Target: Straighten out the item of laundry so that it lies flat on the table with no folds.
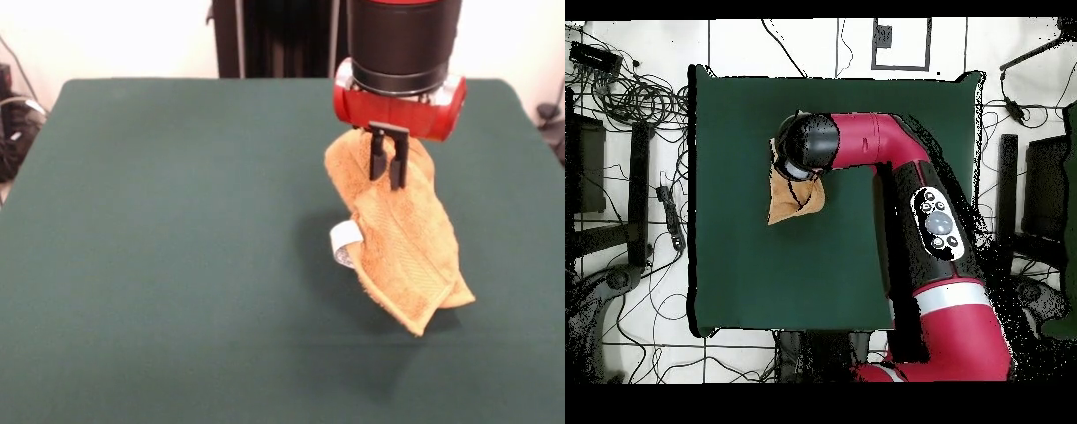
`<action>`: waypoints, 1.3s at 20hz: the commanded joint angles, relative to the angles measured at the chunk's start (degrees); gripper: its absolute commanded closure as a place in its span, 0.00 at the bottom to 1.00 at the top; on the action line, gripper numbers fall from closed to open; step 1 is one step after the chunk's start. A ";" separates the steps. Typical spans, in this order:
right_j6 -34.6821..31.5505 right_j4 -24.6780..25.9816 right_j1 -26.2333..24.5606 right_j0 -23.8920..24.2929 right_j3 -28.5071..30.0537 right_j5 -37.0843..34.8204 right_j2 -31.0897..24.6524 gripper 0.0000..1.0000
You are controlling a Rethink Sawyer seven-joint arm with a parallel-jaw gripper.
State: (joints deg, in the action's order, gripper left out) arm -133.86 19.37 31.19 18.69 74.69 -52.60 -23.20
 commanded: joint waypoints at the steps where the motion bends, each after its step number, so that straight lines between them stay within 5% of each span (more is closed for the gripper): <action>1: 1.43 -0.86 -0.23 -2.76 2.95 -0.03 -1.48 1.00; 26: 0.12 -2.20 2.67 -4.04 3.72 -3.42 0.06 1.00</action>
State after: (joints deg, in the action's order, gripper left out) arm -133.86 19.28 34.11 16.14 74.70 -52.60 -22.81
